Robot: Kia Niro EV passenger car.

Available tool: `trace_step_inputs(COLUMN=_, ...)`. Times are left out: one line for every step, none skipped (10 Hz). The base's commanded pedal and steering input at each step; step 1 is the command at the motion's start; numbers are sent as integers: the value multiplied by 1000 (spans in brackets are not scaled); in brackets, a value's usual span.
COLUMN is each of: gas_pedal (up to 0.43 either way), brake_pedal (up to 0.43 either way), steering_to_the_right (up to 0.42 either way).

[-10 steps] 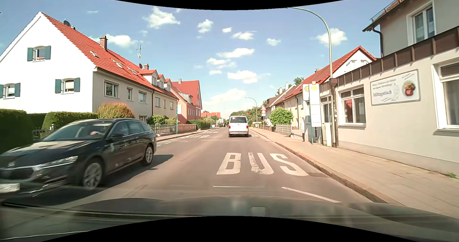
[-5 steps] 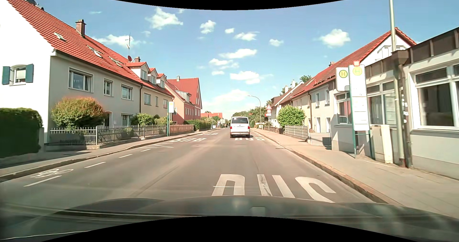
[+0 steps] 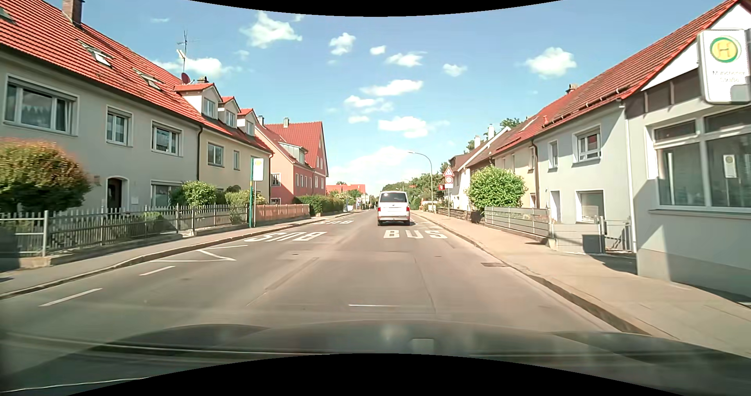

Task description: Follow the waypoints while adhering to traffic rules and regulations

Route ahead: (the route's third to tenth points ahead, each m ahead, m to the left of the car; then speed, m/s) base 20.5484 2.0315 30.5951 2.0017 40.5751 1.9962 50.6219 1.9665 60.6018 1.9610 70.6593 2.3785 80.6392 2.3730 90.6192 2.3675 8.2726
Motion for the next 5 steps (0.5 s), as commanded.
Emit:
trace_step_inputs(gas_pedal=138, brake_pedal=6, steering_to_the_right=-5)
trace_step_inputs(gas_pedal=138, brake_pedal=6, steering_to_the_right=-5)
trace_step_inputs(gas_pedal=138, brake_pedal=6, steering_to_the_right=-5)
trace_step_inputs(gas_pedal=138, brake_pedal=6, steering_to_the_right=-5)
trace_step_inputs(gas_pedal=138, brake_pedal=6, steering_to_the_right=-4)
